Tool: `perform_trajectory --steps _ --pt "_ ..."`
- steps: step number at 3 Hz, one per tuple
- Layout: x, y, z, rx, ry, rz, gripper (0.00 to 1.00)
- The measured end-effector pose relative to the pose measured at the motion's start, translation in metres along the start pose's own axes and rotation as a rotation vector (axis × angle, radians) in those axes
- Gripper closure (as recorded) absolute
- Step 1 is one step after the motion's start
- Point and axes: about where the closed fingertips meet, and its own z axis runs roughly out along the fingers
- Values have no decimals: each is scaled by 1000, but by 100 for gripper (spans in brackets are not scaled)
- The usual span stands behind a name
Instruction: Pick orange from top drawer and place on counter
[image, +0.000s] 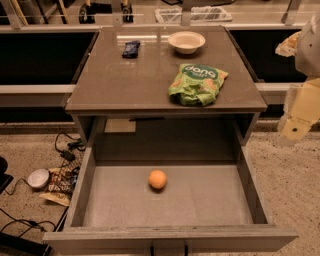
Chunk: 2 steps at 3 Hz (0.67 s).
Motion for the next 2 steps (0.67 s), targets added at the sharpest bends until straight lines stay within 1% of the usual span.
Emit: perform_trajectory --steps 1,2 --pt "-5 0 4 -2 -9 -4 0" --pt "-14 5 25 -12 -57 -7 0"
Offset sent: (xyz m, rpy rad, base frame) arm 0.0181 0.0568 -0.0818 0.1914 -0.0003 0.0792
